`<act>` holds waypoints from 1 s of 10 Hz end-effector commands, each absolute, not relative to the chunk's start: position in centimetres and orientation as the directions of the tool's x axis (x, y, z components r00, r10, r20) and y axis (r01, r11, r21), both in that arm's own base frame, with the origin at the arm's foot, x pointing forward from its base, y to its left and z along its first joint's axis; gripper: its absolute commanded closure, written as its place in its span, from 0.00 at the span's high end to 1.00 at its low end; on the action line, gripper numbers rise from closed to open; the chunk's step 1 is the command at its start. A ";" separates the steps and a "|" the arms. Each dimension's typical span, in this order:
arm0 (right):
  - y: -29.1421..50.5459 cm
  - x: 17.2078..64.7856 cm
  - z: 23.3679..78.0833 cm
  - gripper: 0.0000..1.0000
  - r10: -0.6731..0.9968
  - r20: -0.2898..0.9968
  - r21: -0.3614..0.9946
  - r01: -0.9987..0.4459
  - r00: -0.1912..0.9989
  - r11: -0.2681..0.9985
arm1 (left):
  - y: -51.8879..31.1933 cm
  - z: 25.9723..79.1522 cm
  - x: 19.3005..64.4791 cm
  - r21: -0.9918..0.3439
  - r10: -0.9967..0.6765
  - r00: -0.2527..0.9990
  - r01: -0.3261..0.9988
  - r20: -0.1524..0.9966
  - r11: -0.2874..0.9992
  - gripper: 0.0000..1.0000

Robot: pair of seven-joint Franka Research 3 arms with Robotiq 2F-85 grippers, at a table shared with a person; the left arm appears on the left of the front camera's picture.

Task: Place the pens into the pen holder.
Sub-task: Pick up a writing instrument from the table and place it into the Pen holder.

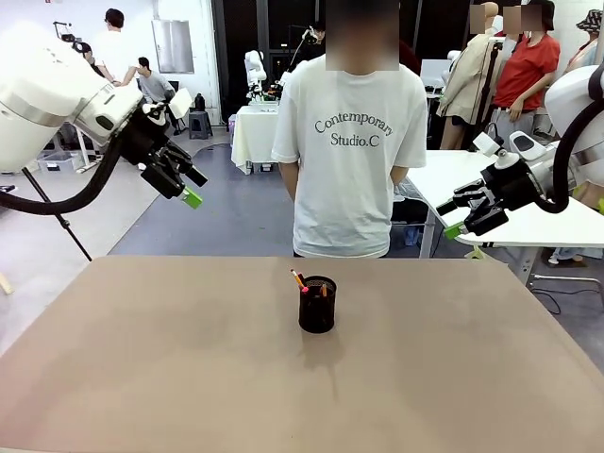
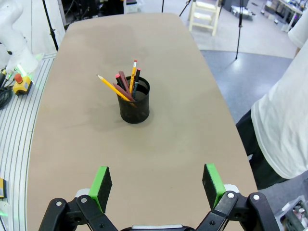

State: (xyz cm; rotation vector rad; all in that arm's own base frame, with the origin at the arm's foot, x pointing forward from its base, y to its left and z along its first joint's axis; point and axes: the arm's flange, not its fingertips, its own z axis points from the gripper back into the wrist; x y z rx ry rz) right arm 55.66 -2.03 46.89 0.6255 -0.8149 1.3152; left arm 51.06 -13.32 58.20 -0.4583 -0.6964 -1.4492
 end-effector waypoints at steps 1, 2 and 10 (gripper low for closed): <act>-1.9 55.7 47.2 1.00 0.594 0.802 -0.043 -0.984 0.070 0.173 | -13.0 58.1 50.5 0.109 -0.750 0.011 0.988 0.662 0.111 1.00; -1.9 55.7 47.2 1.00 0.594 0.802 -0.043 -0.984 0.070 0.173 | -12.8 58.0 50.6 0.106 -0.745 0.010 0.988 0.667 0.109 1.00; -1.9 55.7 47.2 1.00 0.594 0.802 -0.043 -0.984 0.070 0.173 | -13.1 58.0 51.1 0.118 -0.737 -0.008 0.988 0.676 0.097 1.00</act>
